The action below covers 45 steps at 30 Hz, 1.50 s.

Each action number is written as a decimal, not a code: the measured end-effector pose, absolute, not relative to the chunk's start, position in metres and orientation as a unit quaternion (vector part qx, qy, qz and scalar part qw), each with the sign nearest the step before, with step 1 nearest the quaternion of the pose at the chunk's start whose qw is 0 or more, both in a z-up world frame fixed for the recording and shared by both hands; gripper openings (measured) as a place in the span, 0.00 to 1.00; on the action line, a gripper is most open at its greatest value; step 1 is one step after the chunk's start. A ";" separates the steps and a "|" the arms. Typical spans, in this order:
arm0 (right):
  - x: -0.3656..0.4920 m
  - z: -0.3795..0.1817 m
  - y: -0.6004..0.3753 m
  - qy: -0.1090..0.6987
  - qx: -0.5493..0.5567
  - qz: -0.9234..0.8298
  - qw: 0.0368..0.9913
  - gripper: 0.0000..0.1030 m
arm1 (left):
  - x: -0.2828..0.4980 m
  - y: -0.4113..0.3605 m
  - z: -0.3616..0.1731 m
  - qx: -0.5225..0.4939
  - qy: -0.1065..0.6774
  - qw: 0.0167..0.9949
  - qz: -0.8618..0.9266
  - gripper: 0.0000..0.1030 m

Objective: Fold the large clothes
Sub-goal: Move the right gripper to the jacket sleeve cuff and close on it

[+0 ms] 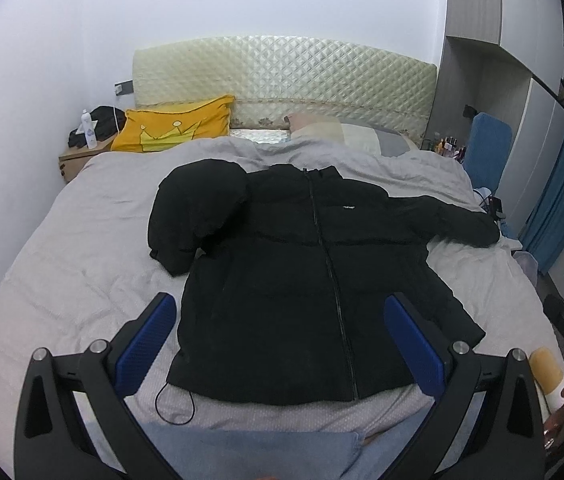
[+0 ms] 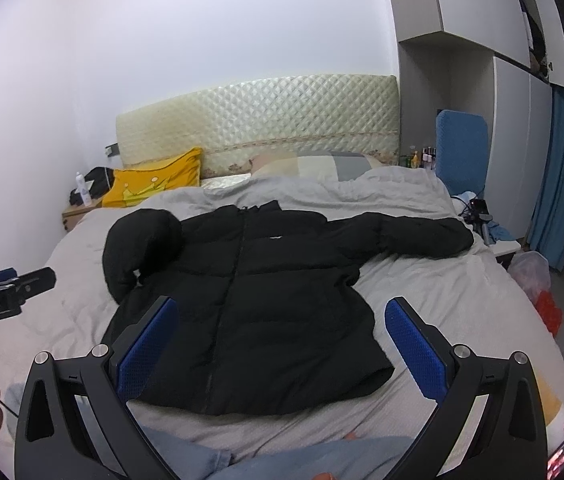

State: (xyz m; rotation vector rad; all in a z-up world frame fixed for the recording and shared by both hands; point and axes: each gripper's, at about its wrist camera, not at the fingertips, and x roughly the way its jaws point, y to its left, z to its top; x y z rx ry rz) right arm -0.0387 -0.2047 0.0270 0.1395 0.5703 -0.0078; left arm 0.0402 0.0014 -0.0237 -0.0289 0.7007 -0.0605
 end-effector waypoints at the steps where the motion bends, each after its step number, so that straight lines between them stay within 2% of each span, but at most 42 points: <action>1: -0.034 0.025 -0.210 0.282 0.074 -0.006 0.957 1.00 | 0.043 0.001 -0.024 -0.012 0.342 0.939 -0.030 1.00; 11: 0.000 0.005 -0.252 0.253 0.115 -0.038 0.960 1.00 | 0.095 0.001 -0.028 -0.014 0.319 0.946 -0.050 1.00; 19: 0.039 -0.024 -0.287 0.272 0.103 -0.068 0.954 1.00 | 0.145 0.008 -0.056 -0.010 0.313 0.949 -0.034 1.00; 30: 0.088 -0.056 -0.372 0.268 0.171 -0.085 0.944 1.00 | 0.170 0.030 -0.091 -0.028 0.322 0.946 -0.024 1.00; 45: 0.166 -0.160 -0.498 0.277 0.249 -0.089 0.924 0.98 | 0.184 0.018 -0.113 -0.041 0.320 0.946 -0.017 1.00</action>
